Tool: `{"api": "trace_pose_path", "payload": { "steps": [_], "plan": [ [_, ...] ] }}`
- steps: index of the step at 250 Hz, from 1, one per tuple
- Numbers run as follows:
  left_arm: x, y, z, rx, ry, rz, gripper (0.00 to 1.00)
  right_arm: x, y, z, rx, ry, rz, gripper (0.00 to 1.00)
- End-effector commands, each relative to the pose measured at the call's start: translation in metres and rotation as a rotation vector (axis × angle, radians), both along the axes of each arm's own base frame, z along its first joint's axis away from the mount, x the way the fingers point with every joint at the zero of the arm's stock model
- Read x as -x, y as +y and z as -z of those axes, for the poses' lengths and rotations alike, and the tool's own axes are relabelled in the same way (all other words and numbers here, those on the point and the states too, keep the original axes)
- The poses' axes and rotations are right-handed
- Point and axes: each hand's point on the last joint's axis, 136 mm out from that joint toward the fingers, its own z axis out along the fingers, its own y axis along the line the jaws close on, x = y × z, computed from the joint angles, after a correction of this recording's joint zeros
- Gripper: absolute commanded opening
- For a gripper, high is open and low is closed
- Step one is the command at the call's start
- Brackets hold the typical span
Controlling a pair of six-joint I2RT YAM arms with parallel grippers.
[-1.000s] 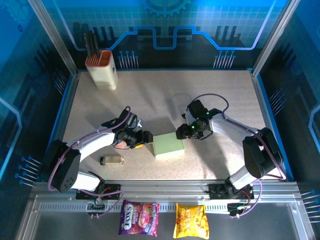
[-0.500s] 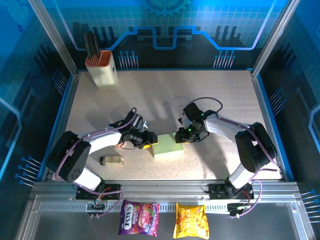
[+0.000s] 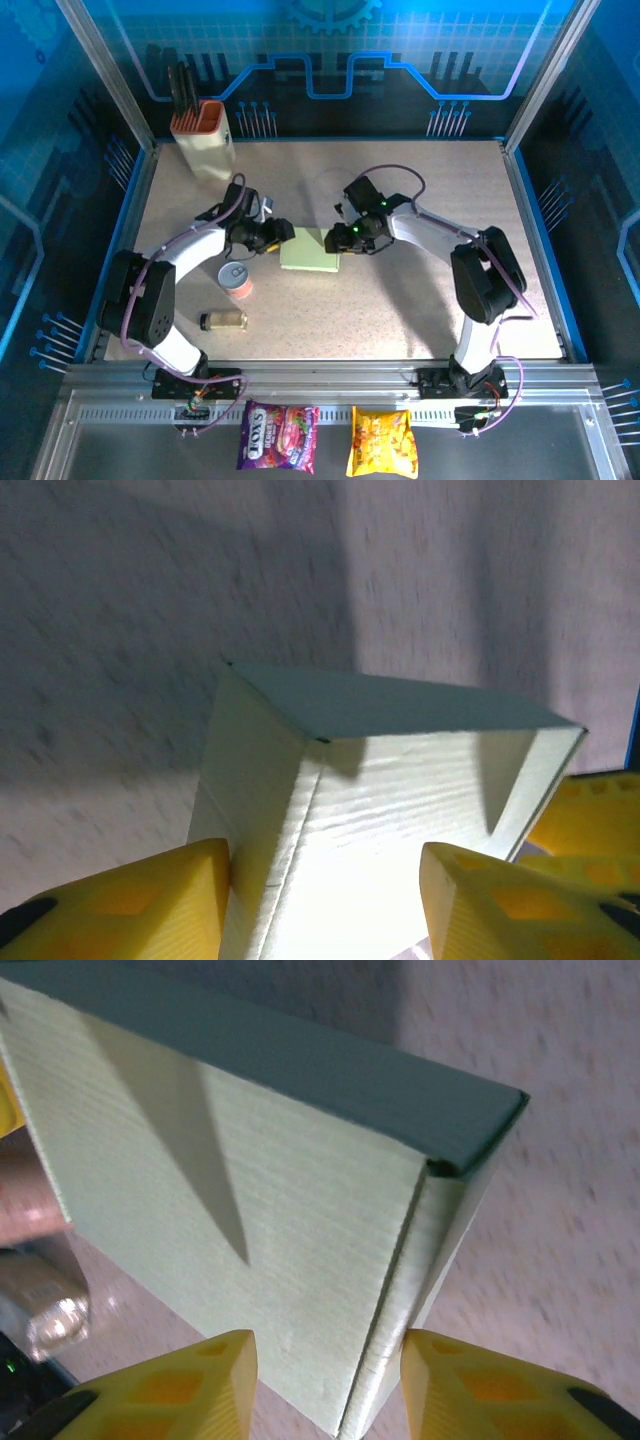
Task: Fold the paper box
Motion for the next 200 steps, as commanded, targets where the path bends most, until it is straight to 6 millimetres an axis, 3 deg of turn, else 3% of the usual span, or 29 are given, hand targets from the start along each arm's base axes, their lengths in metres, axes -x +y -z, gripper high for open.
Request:
{"api": "trace_pose_path", "payload": {
  "steps": [1,73,90,95,99,118,200],
  "plan": [
    [-0.015,0.021,-0.001,-0.016,-0.017,0.015,0.54,-0.023,0.048,-0.019,-0.118,-0.052,-0.025,0.43],
    [-0.065,0.118,0.014,-0.029,-0.021,-0.203,0.56,-0.079,0.145,-0.026,-0.319,-0.14,-0.044,0.43],
    [-0.076,0.134,0.022,-0.03,-0.008,-0.233,0.56,-0.088,0.171,-0.023,-0.367,-0.148,-0.058,0.43],
    [-0.078,0.139,0.024,-0.025,-0.004,-0.241,0.56,-0.089,0.179,-0.031,-0.393,-0.156,-0.066,0.43],
    [-0.081,0.142,0.026,-0.02,0.0,-0.249,0.56,-0.091,0.184,-0.02,-0.395,-0.14,-0.066,0.43],
    [-0.091,0.156,0.029,0.006,0.002,-0.285,0.56,-0.096,0.208,-0.016,-0.445,-0.139,-0.072,0.43],
    [-0.132,0.201,0.036,0.042,-0.005,-0.365,0.58,-0.13,0.259,0.004,-0.54,-0.201,-0.041,0.46]
  ]
}}
